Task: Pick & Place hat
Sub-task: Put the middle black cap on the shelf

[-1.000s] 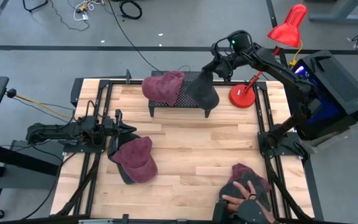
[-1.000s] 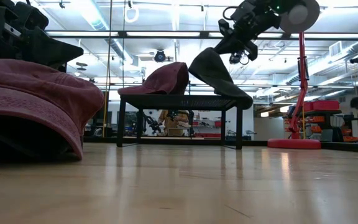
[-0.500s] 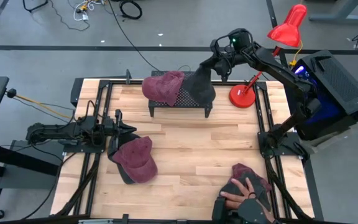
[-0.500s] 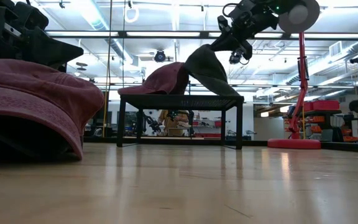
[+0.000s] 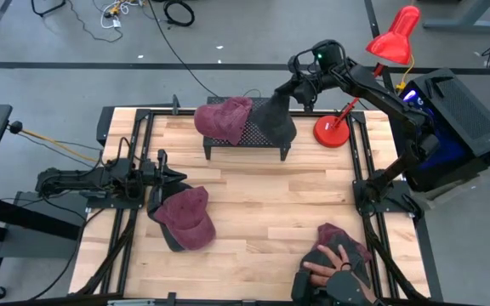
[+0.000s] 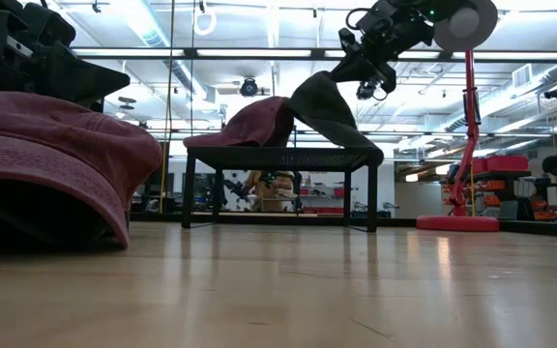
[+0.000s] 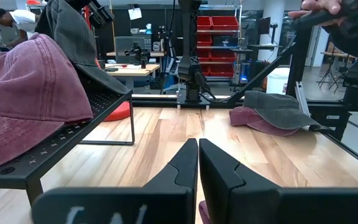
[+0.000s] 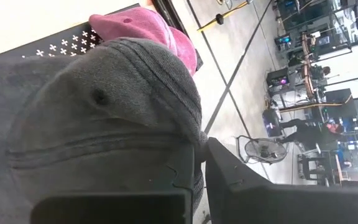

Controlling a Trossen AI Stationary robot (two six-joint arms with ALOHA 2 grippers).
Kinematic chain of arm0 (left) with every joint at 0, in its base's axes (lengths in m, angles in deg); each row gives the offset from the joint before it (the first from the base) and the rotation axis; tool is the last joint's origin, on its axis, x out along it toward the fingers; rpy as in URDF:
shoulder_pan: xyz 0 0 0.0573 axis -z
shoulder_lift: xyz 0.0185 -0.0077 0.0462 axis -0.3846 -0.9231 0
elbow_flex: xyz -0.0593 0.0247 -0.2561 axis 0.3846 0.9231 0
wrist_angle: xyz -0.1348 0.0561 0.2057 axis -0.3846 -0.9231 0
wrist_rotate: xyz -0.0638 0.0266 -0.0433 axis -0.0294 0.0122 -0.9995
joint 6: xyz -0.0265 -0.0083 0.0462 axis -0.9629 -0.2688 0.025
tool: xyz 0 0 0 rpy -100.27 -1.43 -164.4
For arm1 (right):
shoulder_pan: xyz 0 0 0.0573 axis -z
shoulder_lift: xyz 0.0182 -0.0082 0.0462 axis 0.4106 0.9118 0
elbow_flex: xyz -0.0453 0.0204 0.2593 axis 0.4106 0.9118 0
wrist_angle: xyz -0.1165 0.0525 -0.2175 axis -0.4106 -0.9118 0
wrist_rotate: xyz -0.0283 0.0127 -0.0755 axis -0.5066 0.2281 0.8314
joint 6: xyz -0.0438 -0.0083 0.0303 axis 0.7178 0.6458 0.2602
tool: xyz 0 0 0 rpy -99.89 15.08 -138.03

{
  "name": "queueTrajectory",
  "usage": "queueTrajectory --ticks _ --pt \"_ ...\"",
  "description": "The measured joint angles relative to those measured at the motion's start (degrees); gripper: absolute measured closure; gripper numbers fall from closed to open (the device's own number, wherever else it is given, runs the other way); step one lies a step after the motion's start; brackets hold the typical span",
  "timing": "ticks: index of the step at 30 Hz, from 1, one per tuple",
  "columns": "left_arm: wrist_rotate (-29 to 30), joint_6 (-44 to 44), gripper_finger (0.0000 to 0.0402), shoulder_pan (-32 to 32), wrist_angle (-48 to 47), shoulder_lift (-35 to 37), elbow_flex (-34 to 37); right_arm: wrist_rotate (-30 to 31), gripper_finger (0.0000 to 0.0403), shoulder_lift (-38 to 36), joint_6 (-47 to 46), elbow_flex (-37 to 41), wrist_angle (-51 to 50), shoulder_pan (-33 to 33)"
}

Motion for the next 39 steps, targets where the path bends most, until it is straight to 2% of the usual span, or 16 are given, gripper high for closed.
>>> queueTrajectory --ticks 7,13,27,39 --pt "0.0 -0.01 0.0381 -0.01 0.0 0.0 0.0 0.0 0.0392 0.0 0.17 0.0 0.36 0.0" --pt "0.0 0.0 0.0381 0.0 0.0 0.0 0.0 0.2 0.0392 0.04 -1.19 1.99 4.96 0.0" --pt "0.0 -0.01 0.0381 0.01 0.0 0.0 -0.01 0.39 0.039 0.04 -1.32 2.11 5.72 0.0" --pt "0.0 0.01 0.0381 0.01 0.0 0.0 0.0 0.39 0.0324 0.04 -1.6 2.12 8.26 0.0"
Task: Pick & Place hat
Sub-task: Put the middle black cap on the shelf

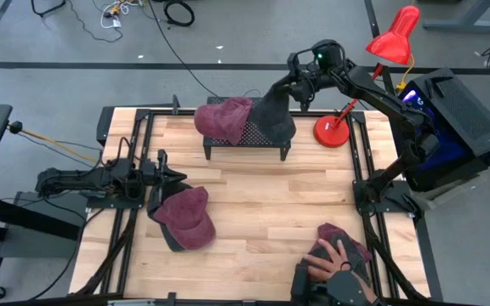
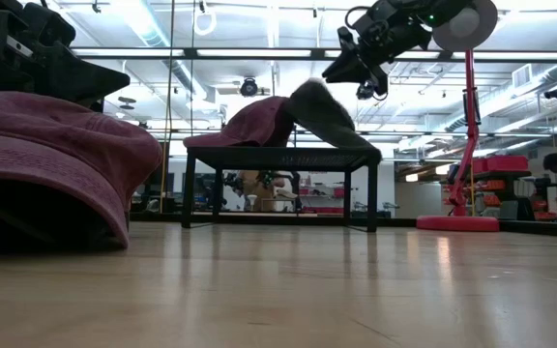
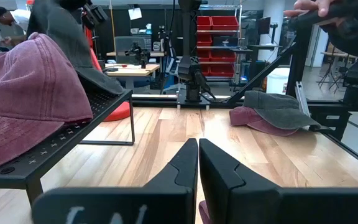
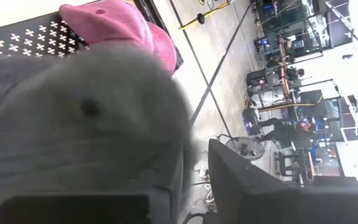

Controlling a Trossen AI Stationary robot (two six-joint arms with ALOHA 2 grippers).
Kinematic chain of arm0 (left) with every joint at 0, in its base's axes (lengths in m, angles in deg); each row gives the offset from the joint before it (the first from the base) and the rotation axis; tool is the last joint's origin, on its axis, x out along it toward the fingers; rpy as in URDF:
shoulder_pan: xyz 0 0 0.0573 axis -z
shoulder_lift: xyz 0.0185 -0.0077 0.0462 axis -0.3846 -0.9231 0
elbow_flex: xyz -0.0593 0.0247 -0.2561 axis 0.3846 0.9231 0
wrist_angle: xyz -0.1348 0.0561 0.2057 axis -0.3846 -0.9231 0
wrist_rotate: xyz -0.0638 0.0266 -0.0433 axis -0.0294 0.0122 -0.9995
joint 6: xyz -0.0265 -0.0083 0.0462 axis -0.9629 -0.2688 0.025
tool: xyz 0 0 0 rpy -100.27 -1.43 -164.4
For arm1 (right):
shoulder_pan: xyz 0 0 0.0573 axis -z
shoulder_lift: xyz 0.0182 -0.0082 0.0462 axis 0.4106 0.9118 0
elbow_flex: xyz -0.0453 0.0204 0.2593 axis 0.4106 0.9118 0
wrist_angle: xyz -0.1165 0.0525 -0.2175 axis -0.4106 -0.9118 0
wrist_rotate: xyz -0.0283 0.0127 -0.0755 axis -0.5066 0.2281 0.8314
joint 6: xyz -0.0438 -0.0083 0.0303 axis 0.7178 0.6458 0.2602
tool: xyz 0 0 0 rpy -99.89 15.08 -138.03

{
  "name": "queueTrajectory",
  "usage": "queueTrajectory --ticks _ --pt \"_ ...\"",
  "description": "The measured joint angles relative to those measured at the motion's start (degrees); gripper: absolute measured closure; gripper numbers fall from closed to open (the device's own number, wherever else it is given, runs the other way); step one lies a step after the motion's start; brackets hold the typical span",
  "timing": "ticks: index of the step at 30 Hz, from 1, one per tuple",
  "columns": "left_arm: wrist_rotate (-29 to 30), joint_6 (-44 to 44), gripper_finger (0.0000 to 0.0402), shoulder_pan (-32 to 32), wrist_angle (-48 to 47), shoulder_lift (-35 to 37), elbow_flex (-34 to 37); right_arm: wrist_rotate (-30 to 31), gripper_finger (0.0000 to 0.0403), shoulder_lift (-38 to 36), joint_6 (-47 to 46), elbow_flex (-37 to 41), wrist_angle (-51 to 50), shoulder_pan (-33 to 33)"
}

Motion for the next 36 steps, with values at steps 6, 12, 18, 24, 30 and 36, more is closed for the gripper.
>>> queueTrajectory --ticks 6,12,18,24,30,36 --pt "0.0 -0.01 0.0381 -0.01 0.0 0.0 0.01 -0.61 0.0304 0.0 -4.04 0.0 2.59 -0.01" --pt "0.0 -0.02 0.0381 -0.01 0.0 0.0 0.0 -0.52 0.0294 0.0 -5.38 0.0 4.28 -0.01" --pt "0.0 0.0 0.0381 -0.02 0.0 0.0 0.01 -0.44 0.0295 -0.02 -11.13 0.0 4.61 0.0" --pt "0.0 0.0 0.0381 -0.02 0.0 0.0 0.01 4.43 0.0296 -1.61 -27.71 0.04 3.88 -0.24" --pt "0.0 0.0 0.0381 0.0 0.0 0.0 0.01 18.58 0.0296 -4.49 -46.65 0.02 0.07 -1.02" --pt "0.0 -0.02 0.0381 0.0 0.0 0.0 -0.01 25.06 0.0296 -5.73 -61.99 0.02 -12.63 -2.18"
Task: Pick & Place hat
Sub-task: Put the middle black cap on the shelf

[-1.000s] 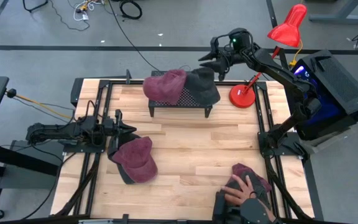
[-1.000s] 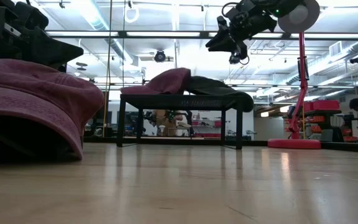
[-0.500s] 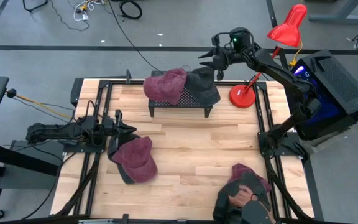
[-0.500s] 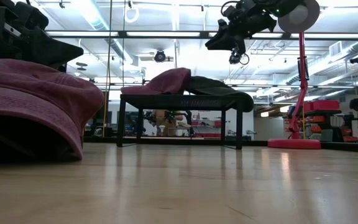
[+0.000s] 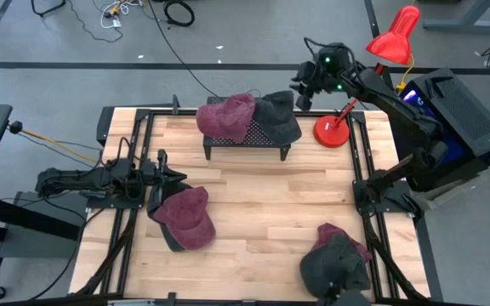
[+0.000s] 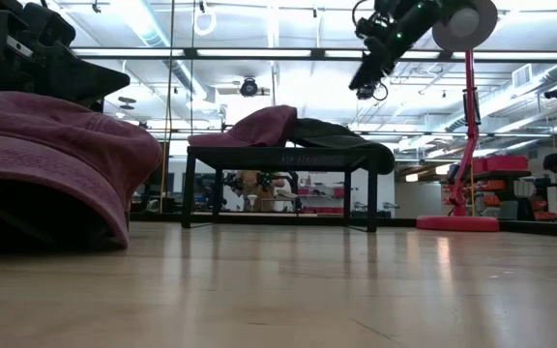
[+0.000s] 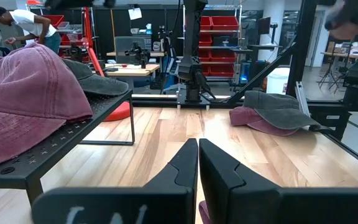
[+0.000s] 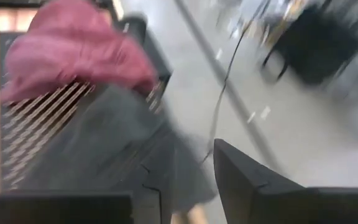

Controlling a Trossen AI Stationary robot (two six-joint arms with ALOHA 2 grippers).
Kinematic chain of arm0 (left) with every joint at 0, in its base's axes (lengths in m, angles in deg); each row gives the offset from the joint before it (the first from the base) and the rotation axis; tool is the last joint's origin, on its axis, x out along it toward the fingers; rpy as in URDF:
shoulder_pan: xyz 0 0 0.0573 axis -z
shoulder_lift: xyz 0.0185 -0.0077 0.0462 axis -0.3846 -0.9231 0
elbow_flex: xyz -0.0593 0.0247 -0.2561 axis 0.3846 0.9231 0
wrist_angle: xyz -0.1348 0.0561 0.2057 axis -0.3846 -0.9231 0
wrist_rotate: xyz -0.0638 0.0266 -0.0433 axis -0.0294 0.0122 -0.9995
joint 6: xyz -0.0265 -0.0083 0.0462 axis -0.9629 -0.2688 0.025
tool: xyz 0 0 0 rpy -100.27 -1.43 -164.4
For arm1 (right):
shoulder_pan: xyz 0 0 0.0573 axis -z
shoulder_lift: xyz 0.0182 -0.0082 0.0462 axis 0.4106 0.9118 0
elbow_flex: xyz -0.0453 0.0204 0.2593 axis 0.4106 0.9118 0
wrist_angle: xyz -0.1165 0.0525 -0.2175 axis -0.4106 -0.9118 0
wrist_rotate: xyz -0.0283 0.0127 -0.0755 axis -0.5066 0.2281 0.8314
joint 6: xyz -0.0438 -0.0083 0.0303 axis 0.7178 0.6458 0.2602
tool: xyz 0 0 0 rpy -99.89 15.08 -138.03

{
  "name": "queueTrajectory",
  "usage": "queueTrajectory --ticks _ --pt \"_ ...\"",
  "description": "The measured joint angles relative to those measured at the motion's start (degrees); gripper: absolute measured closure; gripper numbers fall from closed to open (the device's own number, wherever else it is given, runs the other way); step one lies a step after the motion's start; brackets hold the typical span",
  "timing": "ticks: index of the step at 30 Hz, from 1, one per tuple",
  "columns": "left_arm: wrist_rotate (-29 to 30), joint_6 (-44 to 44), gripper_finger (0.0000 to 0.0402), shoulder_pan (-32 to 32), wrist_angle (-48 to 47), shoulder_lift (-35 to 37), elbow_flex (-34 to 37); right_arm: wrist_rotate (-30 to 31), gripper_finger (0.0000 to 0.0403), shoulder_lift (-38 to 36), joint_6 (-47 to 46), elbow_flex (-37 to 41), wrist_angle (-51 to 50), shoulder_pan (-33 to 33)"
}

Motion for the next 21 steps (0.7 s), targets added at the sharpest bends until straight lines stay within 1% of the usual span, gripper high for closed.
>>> queueTrajectory --ticks 3,5,8,12,18,21 --pt "0.0 0.0 0.0381 0.0 0.0 0.0 0.0 0.93 0.0296 -0.02 -4.81 0.0 -6.86 -0.84" --pt "0.0 0.01 0.0381 -0.01 0.0 0.0 0.01 1.01 0.0296 -0.02 -5.43 0.0 -10.27 -1.52" --pt "0.0 0.0 0.0381 0.0 0.0 0.0 0.02 1.73 0.0296 -0.02 -5.8 0.0 -13.01 -2.58" --pt "0.0 0.02 0.0381 -0.02 0.0 0.0 0.0 3.57 0.0296 -0.02 -9.41 0.0 -17.39 -3.66" --pt "0.0 0.02 0.0381 -0.02 0.0 0.0 0.02 3.53 0.0297 -0.02 -12.57 0.0 -24.69 -6.08" --pt "0.0 0.01 0.0381 -0.01 0.0 0.0 0.02 3.47 0.0304 -0.02 -14.21 0.0 -28.34 -6.9"
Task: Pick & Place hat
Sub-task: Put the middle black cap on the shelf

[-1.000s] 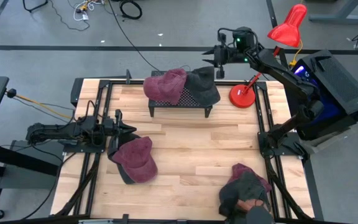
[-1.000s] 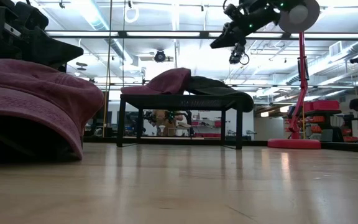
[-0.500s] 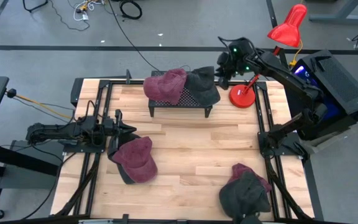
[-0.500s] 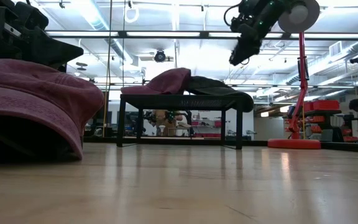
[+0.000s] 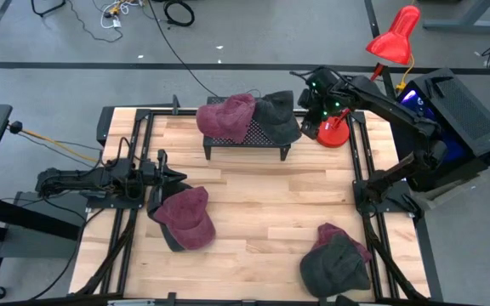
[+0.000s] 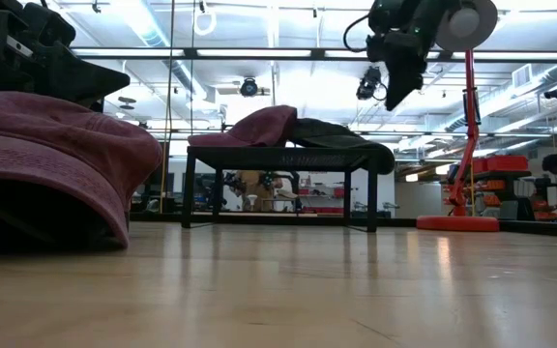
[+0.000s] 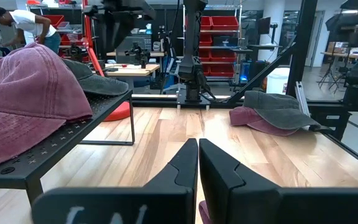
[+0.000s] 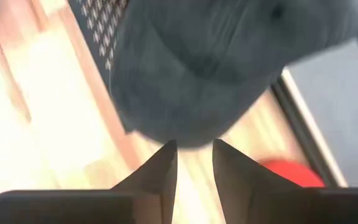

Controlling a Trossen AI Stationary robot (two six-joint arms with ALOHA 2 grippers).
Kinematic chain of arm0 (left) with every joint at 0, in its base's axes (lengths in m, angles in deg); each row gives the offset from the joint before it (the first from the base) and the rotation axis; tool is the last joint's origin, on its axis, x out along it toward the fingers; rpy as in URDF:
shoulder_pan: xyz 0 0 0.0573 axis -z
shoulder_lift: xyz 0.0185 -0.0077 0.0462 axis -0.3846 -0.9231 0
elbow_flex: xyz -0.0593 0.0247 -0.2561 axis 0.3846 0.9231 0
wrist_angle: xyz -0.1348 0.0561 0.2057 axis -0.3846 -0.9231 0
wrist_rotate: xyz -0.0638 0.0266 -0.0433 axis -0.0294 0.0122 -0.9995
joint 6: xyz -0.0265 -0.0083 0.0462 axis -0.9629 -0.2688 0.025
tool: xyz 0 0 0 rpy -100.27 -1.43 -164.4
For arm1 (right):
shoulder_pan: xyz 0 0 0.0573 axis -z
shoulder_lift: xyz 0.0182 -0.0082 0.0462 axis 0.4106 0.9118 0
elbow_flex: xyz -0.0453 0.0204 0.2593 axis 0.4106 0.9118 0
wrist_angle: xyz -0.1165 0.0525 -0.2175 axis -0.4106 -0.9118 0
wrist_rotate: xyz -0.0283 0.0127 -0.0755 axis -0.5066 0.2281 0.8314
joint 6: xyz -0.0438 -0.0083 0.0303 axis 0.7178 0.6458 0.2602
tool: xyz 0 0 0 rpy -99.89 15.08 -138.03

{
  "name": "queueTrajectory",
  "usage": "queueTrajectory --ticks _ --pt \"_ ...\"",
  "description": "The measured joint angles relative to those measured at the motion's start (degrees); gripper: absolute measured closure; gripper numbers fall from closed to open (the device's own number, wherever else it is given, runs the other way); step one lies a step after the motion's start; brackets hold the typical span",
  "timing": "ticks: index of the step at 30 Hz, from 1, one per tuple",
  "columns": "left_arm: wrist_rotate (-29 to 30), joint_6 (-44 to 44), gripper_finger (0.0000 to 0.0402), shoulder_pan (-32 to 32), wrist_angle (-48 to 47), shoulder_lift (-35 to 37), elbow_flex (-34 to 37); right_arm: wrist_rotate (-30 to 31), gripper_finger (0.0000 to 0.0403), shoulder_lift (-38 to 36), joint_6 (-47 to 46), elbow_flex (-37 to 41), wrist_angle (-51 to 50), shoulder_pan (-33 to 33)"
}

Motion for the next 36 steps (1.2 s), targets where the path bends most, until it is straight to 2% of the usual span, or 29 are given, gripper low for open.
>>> queueTrajectory --ticks 6,11,17,28,34,36 --pt "0.0 -0.01 0.0381 0.01 0.0 0.0 0.0 0.0 0.0353 0.0 -2.63 0.0 -6.76 -2.25" --pt "0.0 0.0 0.0381 0.0 0.0 0.0 0.0 -0.01 0.0397 0.0 -4.92 0.19 -8.47 -3.76" --pt "0.0 0.0 0.0381 0.01 0.0 0.0 -0.01 -0.61 0.04 -0.02 -7.15 5.39 -7.36 -5.62" --pt "0.0 0.0 0.0381 0.01 0.0 0.0 0.0 -0.22 0.0402 0.0 -10.46 16.72 6.1 -5.54" --pt "0.0 0.0 0.0381 0.0 0.0 0.0 0.0 6.96 0.0402 0.0 -13.21 19.84 9.15 -5.09" --pt "0.0 -0.01 0.0381 0.0 0.0 0.0 -0.01 7.36 0.0402 -0.03 -13.33 20.3 10.15 -4.99"
